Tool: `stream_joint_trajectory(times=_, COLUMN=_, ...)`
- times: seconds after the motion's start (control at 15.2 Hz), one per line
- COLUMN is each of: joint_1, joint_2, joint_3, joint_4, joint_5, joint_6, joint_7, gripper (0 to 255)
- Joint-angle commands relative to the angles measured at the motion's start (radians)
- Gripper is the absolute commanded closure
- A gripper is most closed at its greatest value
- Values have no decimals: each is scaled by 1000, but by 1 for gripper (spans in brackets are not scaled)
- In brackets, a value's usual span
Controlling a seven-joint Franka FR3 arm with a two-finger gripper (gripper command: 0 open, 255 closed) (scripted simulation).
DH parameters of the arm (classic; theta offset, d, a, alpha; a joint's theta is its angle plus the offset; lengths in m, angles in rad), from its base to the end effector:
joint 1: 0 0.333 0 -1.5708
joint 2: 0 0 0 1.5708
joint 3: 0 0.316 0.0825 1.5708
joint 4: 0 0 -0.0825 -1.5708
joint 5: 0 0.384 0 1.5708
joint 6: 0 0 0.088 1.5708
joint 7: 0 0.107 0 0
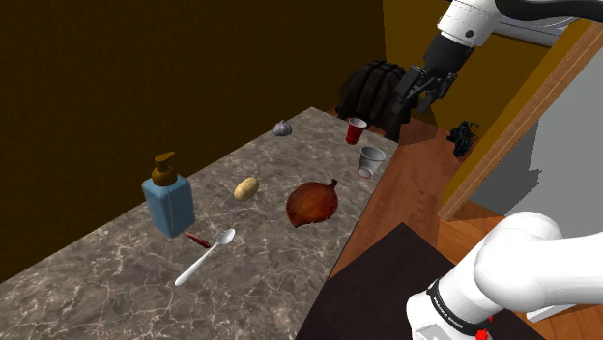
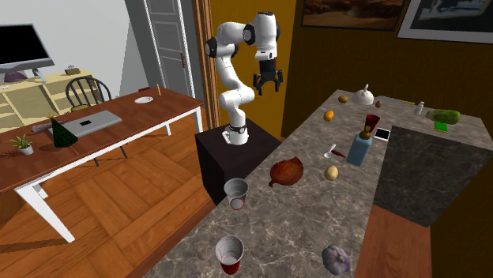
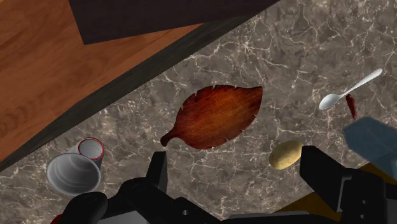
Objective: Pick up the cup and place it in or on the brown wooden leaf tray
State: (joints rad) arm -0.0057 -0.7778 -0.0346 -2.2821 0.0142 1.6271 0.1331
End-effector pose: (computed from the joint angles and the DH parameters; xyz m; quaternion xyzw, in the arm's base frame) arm 0.3149 -0.0153 0.6283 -0.9946 0.0822 -0.0601 0.0223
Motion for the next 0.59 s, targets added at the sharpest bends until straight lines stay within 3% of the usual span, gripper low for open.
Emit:
stream_joint_trajectory(times=0.0, joint_1=0, joint_2=0, joint_3=0, joint_4=0, joint_5=0, joint_6=0, joint_7=0, gripper=0)
stream_joint_trajectory(times=0.53, joint_1=-38, joint_2=126, joint_3=-142, joint_4=-70, joint_5=-43, joint_6=187, joint_7=-133, gripper=0)
